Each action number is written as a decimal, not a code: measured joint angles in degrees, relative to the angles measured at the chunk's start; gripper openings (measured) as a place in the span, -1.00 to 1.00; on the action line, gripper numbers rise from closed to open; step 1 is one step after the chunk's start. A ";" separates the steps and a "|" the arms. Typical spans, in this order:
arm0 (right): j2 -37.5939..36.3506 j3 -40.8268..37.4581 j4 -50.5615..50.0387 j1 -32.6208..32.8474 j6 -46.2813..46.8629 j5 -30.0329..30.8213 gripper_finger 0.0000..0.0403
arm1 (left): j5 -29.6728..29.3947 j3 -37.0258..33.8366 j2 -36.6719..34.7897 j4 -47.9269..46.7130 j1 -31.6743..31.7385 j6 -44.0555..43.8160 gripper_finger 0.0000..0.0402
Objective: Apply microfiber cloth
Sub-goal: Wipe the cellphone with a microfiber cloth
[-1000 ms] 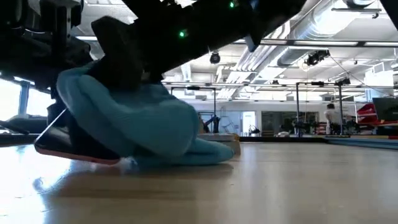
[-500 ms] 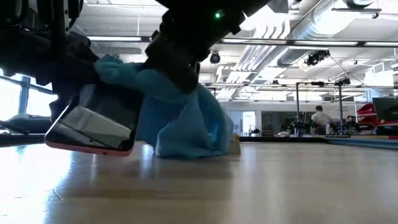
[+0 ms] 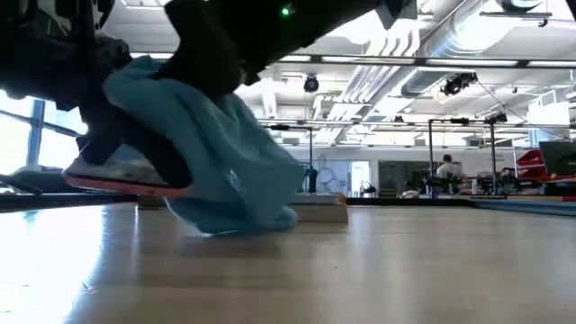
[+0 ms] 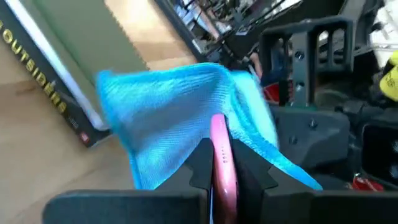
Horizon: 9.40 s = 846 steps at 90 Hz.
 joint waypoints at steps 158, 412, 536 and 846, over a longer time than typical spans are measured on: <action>-8.97 0.02 -5.33 0.62 -1.94 7.76 -1.00 | 4.06 1.23 -5.79 1.13 -2.48 15.15 -0.93; -10.83 2.97 -11.88 -1.00 -26.34 0.74 -1.00 | 7.53 -2.18 -24.80 -9.35 -2.53 8.33 -0.93; -11.33 2.91 -3.91 -3.46 -22.85 -7.46 -1.00 | 8.44 -1.96 -36.36 -20.12 -3.20 7.17 -0.93; -10.91 3.04 -7.45 -0.65 -21.65 -6.83 -1.00 | 0.57 -1.78 -41.33 -4.15 7.60 15.55 -0.93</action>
